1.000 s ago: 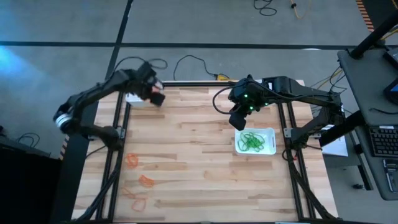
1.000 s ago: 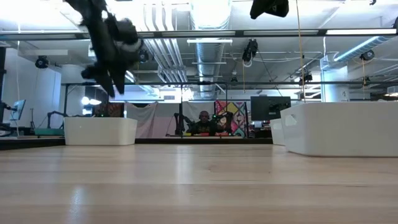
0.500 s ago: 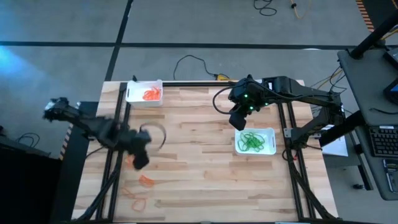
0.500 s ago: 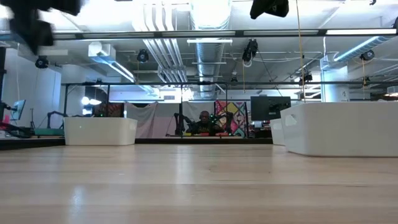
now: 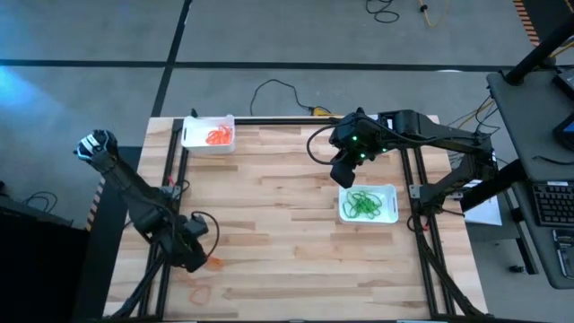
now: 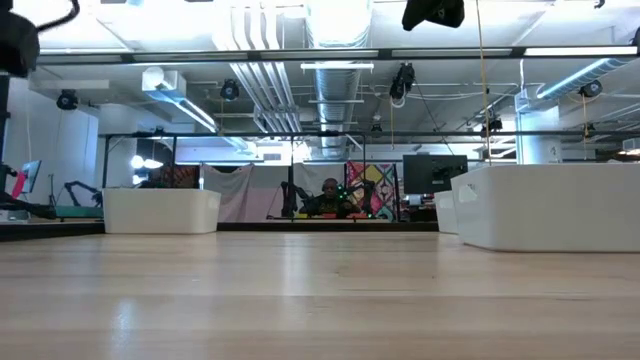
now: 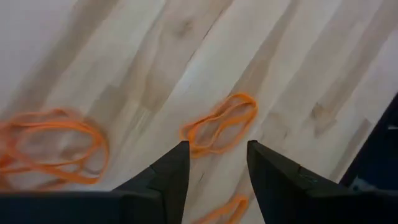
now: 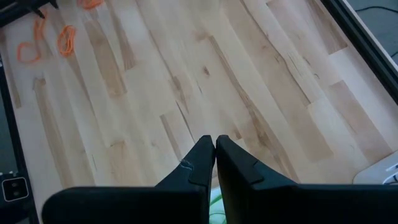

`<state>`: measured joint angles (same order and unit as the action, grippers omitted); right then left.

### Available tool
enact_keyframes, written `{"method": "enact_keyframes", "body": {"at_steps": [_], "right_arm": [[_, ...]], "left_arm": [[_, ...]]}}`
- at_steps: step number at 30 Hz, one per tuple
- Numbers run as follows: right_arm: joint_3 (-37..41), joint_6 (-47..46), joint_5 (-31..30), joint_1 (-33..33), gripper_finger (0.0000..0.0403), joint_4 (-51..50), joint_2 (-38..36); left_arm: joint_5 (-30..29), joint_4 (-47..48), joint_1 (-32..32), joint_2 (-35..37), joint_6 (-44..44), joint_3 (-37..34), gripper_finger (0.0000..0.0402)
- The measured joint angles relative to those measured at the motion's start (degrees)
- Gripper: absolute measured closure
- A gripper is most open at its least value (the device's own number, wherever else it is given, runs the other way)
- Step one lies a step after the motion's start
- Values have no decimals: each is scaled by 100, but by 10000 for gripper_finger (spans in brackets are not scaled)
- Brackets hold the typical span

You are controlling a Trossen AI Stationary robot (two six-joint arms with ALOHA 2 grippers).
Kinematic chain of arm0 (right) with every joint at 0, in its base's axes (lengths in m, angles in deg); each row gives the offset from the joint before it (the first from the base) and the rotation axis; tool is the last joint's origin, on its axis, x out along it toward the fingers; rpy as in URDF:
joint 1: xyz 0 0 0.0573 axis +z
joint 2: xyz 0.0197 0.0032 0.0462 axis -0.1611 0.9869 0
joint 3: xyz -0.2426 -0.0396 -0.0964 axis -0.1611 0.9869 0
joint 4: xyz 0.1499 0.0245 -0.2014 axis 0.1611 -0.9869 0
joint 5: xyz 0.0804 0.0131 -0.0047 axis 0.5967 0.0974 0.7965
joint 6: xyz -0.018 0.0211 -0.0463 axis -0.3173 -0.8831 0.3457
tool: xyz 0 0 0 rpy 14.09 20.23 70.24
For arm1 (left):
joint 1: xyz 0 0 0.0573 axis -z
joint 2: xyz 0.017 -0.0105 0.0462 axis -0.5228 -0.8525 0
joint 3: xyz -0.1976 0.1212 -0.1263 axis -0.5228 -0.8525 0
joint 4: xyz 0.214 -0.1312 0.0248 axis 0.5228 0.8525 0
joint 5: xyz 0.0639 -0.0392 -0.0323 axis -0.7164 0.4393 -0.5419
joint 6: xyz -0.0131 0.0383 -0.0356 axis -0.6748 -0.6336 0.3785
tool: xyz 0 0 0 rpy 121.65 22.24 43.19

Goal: Sort rubber bands into baskets
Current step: Put the orange rubber band into the top left white bin

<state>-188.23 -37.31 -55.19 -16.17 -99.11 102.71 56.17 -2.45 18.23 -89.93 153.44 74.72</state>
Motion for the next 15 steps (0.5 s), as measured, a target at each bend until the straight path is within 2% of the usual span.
{"method": "enact_keyframes", "body": {"at_steps": [8,15], "right_arm": [[0,0,1,2,390,0,0],[0,-2,0,2,390,1,0]], "left_arm": [[99,-319,-45,-341,700,-651,293],[191,-916,-45,-715,70,-610,318]]}}
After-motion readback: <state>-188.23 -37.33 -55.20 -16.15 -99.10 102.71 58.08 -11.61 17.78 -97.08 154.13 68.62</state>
